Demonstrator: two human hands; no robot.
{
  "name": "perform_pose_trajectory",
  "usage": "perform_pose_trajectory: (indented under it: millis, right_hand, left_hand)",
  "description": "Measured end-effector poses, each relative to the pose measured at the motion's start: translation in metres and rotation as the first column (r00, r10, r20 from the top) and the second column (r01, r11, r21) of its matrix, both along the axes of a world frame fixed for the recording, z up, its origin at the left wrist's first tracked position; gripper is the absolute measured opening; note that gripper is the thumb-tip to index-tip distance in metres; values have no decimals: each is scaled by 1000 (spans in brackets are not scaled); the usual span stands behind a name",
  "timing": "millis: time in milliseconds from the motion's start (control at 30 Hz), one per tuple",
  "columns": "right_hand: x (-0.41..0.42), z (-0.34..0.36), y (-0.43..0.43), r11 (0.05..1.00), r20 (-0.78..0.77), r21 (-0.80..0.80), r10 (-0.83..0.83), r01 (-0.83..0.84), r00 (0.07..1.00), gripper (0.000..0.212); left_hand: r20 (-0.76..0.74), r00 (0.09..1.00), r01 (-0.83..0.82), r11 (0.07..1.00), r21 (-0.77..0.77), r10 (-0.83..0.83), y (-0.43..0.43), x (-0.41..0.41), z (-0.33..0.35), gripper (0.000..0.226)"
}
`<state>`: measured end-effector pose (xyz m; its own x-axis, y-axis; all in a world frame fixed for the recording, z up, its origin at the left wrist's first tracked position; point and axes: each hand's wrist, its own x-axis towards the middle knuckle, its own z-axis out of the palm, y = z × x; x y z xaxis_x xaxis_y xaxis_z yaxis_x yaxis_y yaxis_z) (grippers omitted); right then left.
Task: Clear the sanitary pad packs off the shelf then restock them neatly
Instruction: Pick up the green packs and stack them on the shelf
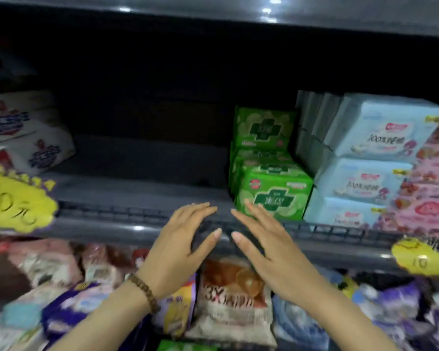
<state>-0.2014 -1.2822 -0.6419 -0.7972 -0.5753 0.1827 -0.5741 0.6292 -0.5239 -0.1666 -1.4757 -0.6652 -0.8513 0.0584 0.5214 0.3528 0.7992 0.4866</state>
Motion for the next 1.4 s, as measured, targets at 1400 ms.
perform_pose_trajectory:
  millis: [1400]
  right_hand:
    - [66, -346, -31, 725, 978, -65, 182, 685, -99, 64]
  left_hand:
    - [806, 302, -846, 247, 473, -508, -37, 70, -340, 64]
